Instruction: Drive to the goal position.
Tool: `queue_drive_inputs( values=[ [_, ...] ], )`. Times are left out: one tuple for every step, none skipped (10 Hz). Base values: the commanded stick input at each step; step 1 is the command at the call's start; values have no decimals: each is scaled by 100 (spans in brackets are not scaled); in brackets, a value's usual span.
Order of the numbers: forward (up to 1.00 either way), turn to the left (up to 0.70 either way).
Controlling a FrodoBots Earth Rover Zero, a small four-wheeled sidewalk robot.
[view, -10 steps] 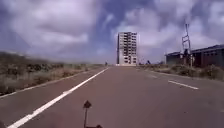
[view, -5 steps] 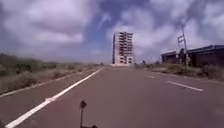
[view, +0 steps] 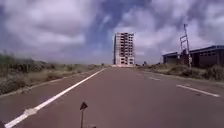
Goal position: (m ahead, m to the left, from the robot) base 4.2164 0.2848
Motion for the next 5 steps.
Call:
queue_drive_inputs(
  values=[
    [100, 0],
    [100, 0],
    [100, 0],
    [100, 0],
    [100, 0]
  ],
)
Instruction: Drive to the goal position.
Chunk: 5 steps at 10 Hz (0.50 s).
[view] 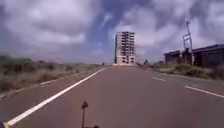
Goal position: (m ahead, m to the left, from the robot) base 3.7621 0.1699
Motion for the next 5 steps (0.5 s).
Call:
queue_drive_inputs(
  values=[
    [100, 0],
    [100, 0],
    [100, 0],
    [100, 0],
    [100, 0]
  ],
)
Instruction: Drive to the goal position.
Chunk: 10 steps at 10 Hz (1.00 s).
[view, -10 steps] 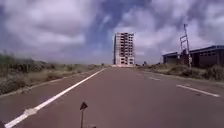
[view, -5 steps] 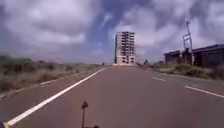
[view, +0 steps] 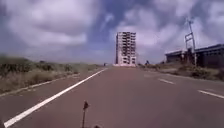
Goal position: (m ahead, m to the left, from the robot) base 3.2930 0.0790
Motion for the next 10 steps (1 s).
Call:
queue_drive_inputs(
  values=[
    [100, 0],
    [100, 0],
    [100, 0],
    [100, 13],
    [100, 34],
    [100, 40],
    [100, 40],
    [100, 27],
    [100, 6],
    [100, 0]
  ],
)
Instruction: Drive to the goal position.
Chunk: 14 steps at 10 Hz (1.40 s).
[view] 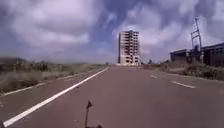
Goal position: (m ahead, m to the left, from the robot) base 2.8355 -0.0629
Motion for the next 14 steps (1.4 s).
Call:
queue_drive_inputs(
  values=[
    [100, 0],
    [100, 0],
    [100, 0],
    [100, 0],
    [100, 0],
    [100, 0],
    [100, 0],
    [100, 0],
    [100, 0],
    [100, 0],
    [100, 0],
    [100, 0],
    [100, 0],
    [100, 0]
  ],
)
